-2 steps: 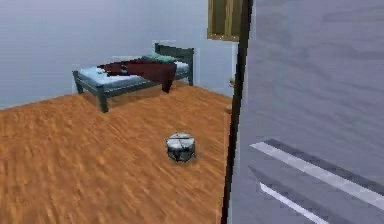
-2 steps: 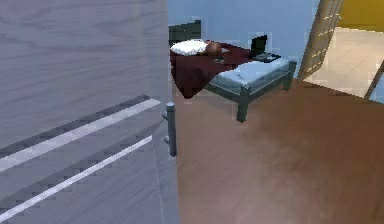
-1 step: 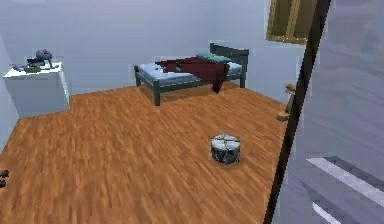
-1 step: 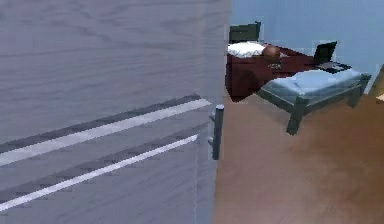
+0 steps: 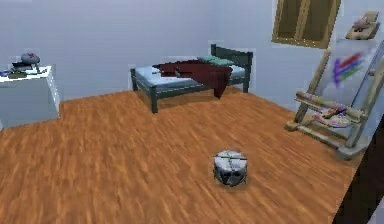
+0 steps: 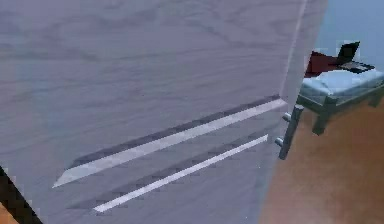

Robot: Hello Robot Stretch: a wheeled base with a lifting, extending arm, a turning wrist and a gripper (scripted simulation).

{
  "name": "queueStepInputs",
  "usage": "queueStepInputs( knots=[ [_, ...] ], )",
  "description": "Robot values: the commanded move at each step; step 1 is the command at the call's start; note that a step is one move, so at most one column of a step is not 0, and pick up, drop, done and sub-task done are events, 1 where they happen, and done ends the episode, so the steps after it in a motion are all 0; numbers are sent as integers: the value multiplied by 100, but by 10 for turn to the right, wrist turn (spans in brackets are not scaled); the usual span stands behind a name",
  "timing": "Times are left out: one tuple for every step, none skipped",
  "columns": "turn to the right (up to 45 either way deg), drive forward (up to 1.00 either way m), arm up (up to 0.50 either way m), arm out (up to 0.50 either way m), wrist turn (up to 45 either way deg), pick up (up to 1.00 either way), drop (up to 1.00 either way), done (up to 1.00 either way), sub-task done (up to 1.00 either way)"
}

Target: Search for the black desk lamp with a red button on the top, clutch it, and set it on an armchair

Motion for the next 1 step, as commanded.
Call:
queueStepInputs(
  knots=[
    [-270, 0, 0, 0, 0, 0, 0, 0, 0]
  ],
)
